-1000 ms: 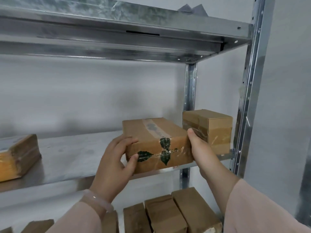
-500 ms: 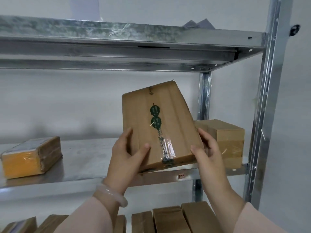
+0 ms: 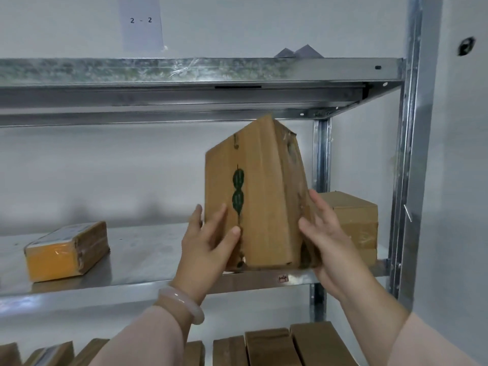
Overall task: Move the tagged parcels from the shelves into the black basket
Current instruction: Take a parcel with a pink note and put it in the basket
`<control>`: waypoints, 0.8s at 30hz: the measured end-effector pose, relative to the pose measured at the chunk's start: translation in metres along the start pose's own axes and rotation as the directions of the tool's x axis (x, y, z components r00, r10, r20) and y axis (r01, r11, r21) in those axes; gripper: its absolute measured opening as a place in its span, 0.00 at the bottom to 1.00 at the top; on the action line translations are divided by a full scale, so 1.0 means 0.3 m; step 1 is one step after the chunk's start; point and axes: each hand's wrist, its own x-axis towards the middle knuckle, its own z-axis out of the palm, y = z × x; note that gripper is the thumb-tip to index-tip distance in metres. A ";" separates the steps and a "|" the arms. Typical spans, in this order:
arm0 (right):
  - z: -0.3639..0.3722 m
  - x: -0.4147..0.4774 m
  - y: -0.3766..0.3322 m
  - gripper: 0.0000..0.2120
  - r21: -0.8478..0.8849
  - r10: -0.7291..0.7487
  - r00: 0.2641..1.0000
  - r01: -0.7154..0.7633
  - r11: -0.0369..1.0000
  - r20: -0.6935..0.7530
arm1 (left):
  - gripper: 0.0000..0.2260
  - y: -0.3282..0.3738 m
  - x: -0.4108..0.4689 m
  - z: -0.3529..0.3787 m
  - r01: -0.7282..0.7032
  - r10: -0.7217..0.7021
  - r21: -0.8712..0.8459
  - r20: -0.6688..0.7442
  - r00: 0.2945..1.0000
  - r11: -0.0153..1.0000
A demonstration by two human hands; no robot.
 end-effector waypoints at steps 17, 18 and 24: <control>0.239 -0.052 0.092 0.21 -0.701 -0.009 0.920 0.305 0.645 0.392 | 0.32 0.039 -0.095 -0.147 0.025 -0.057 -0.225 -0.140 0.989 0.974; 0.255 -0.050 0.109 0.22 -0.708 0.001 0.910 0.322 0.629 0.415 | 0.38 0.030 -0.092 -0.156 0.030 -0.054 -0.181 -0.128 0.990 0.983; 0.336 -0.075 0.161 0.23 -0.682 -0.135 0.894 0.416 0.602 0.427 | 0.45 -0.017 -0.117 -0.248 0.142 -0.211 -0.278 -0.237 0.948 0.950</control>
